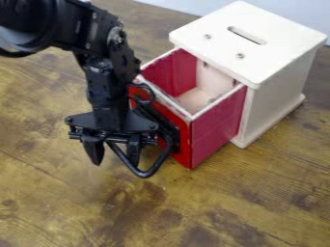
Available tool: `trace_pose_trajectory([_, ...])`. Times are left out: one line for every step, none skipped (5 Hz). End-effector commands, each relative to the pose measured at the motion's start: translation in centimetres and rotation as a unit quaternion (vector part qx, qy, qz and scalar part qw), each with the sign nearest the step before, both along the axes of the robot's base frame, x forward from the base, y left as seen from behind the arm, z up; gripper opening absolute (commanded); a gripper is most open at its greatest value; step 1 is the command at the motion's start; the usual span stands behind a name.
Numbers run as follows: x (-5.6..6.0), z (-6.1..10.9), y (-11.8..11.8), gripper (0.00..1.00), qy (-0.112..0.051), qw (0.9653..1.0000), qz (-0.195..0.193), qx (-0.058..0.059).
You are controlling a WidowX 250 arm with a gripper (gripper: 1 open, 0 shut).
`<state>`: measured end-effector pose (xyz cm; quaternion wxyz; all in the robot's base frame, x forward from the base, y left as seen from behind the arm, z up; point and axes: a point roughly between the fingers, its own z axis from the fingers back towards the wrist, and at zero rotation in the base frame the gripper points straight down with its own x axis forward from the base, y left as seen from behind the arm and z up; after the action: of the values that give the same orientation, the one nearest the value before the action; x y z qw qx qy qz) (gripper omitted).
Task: Close the drawer
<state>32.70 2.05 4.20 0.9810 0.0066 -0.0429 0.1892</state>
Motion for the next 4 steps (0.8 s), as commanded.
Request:
trace_pose_trajectory([2.7, 5.1, 0.0, 0.0, -0.084, 0.9962, -0.022, 0.009])
trace_pose_trajectory([2.8, 6.2, 0.5, 0.0, -0.09, 0.9957, -0.02, 0.008])
trace_pose_trajectory([3.6, 6.6, 0.8, 0.0, -0.073, 0.9972, -0.008, 0.015])
trace_pose_trajectory([4.9, 8.0, 2.1, 0.0, -0.037, 0.9989, 0.014, 0.023])
